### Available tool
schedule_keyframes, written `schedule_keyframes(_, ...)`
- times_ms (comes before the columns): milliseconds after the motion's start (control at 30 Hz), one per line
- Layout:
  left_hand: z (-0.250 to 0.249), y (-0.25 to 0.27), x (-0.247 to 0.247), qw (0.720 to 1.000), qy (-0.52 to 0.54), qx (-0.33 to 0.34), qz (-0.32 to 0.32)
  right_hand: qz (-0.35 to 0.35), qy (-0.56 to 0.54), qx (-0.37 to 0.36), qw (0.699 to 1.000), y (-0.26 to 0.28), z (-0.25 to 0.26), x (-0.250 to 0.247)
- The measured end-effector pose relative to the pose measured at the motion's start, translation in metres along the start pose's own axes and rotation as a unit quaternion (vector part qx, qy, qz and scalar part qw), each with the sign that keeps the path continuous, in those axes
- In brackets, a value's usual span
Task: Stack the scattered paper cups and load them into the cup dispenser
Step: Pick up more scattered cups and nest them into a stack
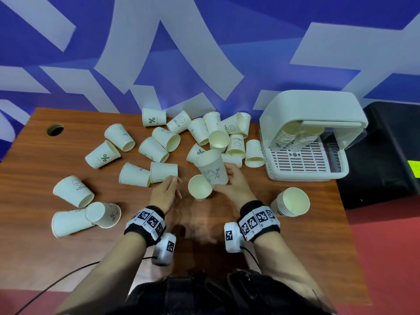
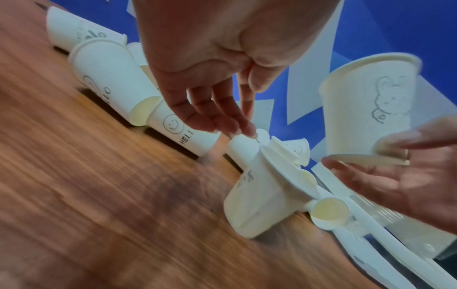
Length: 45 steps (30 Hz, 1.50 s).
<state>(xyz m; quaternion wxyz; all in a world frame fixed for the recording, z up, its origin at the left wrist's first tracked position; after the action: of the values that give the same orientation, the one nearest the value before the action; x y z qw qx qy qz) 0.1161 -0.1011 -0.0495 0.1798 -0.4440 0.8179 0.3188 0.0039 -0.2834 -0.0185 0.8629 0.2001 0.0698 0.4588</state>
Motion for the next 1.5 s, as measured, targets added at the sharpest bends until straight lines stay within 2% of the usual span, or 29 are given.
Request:
schedule_keyframes(133,0.014,-0.01,-0.022,0.998,0.025,-0.03,-0.057,0.044,0.007,-0.008,0.999,-0.004,-0.007,0.016)
schedule_keyframes(267,0.035,-0.019,-0.041,0.985,0.075,-0.088,-0.126,0.055,0.1,-0.014,0.993,-0.01,-0.018,0.028)
schedule_keyframes(333,0.044,-0.022,-0.047,0.978,0.097,-0.12,-0.14,0.057,0.138,-0.005,0.989,-0.013,-0.026,0.03)
schedule_keyframes(400,0.051,-0.026,-0.048,0.975,0.105,-0.142,-0.134,0.07,0.155,0.009,0.985,-0.014,-0.032,0.03)
schedule_keyframes(500,0.052,-0.031,-0.045,0.973,0.117,-0.162,-0.112,0.097,0.111,0.023,0.989,-0.012,-0.028,0.029)
schedule_keyframes(633,0.047,-0.034,-0.038,0.969,0.149,-0.179,-0.086,0.049,0.065,0.014,0.997,-0.021,-0.011,0.015)
schedule_keyframes(733,0.043,-0.038,-0.033,0.967,0.163,-0.18,-0.081,-0.012,0.162,-0.038,0.986,-0.034,-0.002,0.006)
schedule_keyframes(833,0.041,-0.041,-0.032,0.964,0.179,-0.18,-0.073,-0.028,0.308,-0.04,0.95,-0.042,-0.001,0.006)
schedule_keyframes(1033,0.031,-0.04,-0.042,0.977,0.156,-0.124,-0.082,0.02,0.459,0.024,0.888,-0.053,-0.01,0.014)
schedule_keyframes(1167,0.02,-0.037,-0.053,0.987,0.117,-0.052,-0.096,0.022,0.485,0.028,0.874,-0.052,-0.014,0.014)
schedule_keyframes(1300,-0.003,-0.026,-0.059,0.983,0.158,0.008,-0.091,-0.014,0.47,-0.002,0.883,-0.049,-0.012,0.008)
schedule_keyframes(1433,-0.034,-0.008,-0.063,0.975,0.194,0.075,-0.08,-0.074,0.378,-0.035,0.922,-0.042,-0.004,-0.006)
schedule_keyframes(1500,-0.047,0.002,-0.06,0.972,0.201,0.105,-0.054,-0.107,0.331,-0.07,0.935,-0.036,0.003,-0.012)
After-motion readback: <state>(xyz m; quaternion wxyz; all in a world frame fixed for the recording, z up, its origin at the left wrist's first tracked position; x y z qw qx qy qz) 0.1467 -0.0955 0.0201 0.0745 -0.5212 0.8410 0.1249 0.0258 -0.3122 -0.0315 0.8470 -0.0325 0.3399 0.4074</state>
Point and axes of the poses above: each hand's wrist, its own y-axis away from the middle knuckle, its own x-axis out of the palm, z = x × y, the point moved 5 cm from there along -y, towards the middle knuckle, and after that the axes turned 14 degrees about -y, right-handed, at the moved point
